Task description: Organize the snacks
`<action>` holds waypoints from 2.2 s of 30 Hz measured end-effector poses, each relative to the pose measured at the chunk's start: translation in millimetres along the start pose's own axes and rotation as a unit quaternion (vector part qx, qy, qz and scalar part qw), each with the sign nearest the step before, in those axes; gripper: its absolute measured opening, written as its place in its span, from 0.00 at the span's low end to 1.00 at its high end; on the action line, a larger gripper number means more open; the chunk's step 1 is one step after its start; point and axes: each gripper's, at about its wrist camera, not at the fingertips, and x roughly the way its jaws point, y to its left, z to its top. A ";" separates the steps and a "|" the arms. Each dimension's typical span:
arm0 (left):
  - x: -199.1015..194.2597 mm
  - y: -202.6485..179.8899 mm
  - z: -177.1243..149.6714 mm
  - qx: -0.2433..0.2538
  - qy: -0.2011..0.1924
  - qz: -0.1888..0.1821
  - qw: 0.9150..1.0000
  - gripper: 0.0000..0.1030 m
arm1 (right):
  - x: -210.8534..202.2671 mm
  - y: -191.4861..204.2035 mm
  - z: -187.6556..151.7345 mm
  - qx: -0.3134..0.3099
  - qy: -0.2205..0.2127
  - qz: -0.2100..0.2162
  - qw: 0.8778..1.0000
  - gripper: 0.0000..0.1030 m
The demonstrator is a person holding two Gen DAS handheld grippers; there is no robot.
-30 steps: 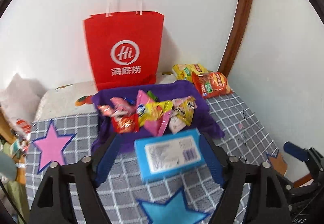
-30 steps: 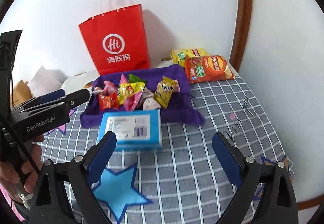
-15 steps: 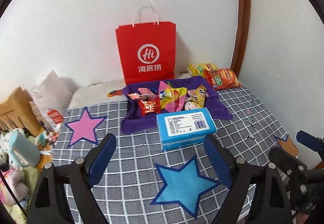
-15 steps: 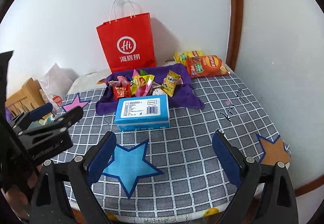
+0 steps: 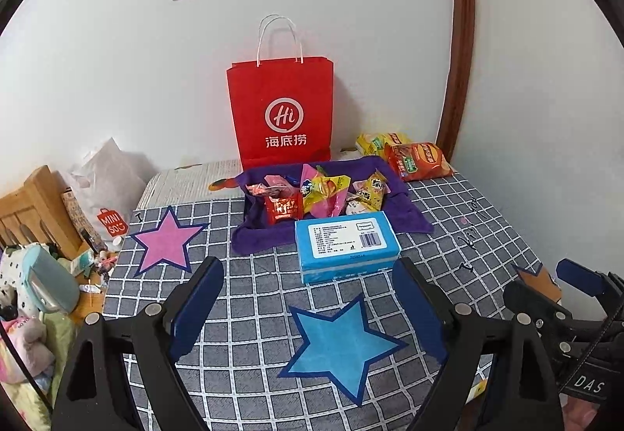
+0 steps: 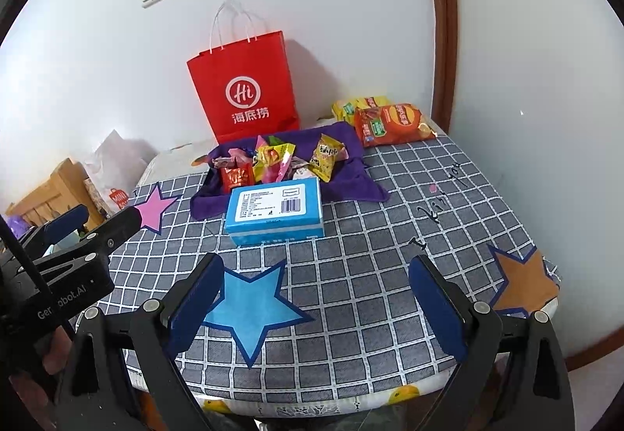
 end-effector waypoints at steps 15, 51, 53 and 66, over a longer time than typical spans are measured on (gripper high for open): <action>-3.0 3.4 -3.2 -0.008 0.000 -0.004 1.000 0.85 | -0.5 6.7 -2.6 -0.014 -0.002 -0.007 1.000 0.92; -1.8 3.9 -5.0 -0.012 -0.001 -0.006 1.000 0.85 | -4.0 7.7 -0.2 -0.015 -0.011 -0.011 1.000 0.92; -2.0 3.9 -5.0 -0.012 -0.001 -0.006 1.000 0.85 | -4.4 7.9 0.0 -0.015 -0.012 -0.012 1.000 0.92; -3.9 6.8 -0.4 -0.010 -0.006 -0.006 1.000 0.85 | -7.8 6.7 0.3 -0.013 -0.022 -0.012 1.000 0.92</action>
